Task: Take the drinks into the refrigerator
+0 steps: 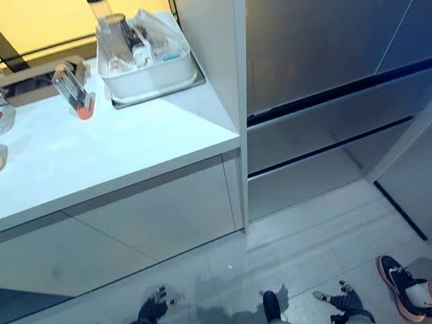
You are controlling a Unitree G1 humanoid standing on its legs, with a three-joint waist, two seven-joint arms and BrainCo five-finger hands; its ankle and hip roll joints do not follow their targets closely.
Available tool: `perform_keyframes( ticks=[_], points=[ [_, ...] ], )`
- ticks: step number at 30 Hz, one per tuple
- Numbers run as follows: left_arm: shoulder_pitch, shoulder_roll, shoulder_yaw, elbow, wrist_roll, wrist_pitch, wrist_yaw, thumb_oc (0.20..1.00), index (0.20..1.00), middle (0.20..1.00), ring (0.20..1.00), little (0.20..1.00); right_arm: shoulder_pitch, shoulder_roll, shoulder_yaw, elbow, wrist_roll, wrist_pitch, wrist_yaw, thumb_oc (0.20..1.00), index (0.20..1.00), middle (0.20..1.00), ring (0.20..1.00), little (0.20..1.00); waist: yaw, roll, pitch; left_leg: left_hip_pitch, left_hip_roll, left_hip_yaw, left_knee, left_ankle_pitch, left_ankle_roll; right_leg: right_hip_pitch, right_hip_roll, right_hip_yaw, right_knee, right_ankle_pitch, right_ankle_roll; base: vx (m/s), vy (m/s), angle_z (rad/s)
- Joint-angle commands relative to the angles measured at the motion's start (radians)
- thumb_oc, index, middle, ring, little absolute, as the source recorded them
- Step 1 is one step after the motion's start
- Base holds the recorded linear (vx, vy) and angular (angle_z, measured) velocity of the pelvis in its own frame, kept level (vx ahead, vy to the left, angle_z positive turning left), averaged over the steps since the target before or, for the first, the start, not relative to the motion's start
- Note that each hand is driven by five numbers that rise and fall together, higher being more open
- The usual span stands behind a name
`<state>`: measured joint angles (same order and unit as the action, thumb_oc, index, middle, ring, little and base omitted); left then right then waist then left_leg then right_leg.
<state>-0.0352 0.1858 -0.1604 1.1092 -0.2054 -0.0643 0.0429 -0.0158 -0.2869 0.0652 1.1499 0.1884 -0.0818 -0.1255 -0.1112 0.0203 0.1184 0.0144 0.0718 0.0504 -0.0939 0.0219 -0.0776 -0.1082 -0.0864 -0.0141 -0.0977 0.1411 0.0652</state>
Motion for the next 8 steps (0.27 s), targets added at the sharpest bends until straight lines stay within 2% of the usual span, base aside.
perform_keyframes(
  ticks=[1,8],
  points=[
    [-0.038,0.006,0.062,0.104,0.078,0.006,0.029,1.0,1.0,1.0,1.0,1.0,-0.021,0.009,0.02,0.086,-0.037,0.017,0.026,1.0,1.0,1.0,1.0,1.0,0.015,-0.026,-0.03,-0.034,-0.029,-0.032,0.007,-0.014,0.016,0.054,-0.04,0.003,0.031,-0.105,0.054,0.09,-0.017,-0.01],
    [-0.013,-0.001,0.117,0.224,0.107,0.037,0.043,1.0,1.0,1.0,1.0,1.0,-0.014,0.055,0.033,0.195,-0.086,0.045,0.042,1.0,1.0,1.0,1.0,1.0,0.032,-0.04,-0.079,-0.012,-0.029,-0.038,0.007,-0.028,0.017,0.09,-0.046,-0.01,0.018,-0.111,0.057,0.07,-0.012,0.05]
  ],
)
